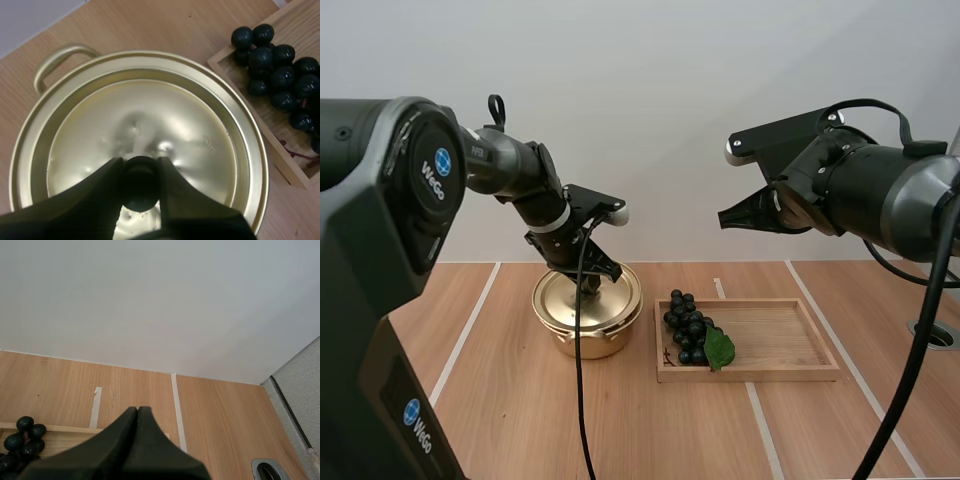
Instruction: Open the pot, put the pineapple inside, and close it
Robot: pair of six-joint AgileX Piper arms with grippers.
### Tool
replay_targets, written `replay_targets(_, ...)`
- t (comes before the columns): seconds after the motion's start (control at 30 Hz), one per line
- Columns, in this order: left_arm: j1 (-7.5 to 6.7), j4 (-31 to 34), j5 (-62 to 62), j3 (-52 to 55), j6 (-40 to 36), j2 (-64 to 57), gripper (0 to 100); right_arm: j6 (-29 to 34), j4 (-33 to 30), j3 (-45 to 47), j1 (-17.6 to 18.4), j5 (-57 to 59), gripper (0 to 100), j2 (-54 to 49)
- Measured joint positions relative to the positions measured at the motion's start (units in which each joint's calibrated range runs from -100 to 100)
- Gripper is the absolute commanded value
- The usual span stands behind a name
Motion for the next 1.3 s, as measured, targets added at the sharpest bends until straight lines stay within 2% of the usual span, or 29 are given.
replay_targets(0.6, 0.0, -0.76, 1.26, 0.0, 0.1, 1.48, 1, 0.0, -0.14, 0.0, 0.0, 0.0, 0, 0.0)
replay_targets(0.7, 0.0, -0.86, 1.26, -0.24, 0.17, 2.01, 14, 0.0, -0.14, 0.0, 0.0, 0.0, 0, 0.0)
replay_targets(0.93, 0.0, -1.09, 1.0, -0.26, 1.07, 2.31, 76, 0.0, -0.14, 0.0, 0.0, 0.0, 0, 0.0)
replay_targets(1.0, 0.0, -1.31, 0.9, -0.26, 1.49, 2.43, 87, 0.0, -0.14, 0.0, 0.0, 0.0, 0, 0.0)
replay_targets(1.3, 0.0, -1.47, 0.58, -0.38, 2.01, 2.47, 88, 0.0, -0.14, 0.0, 0.0, 0.0, 0, 0.0)
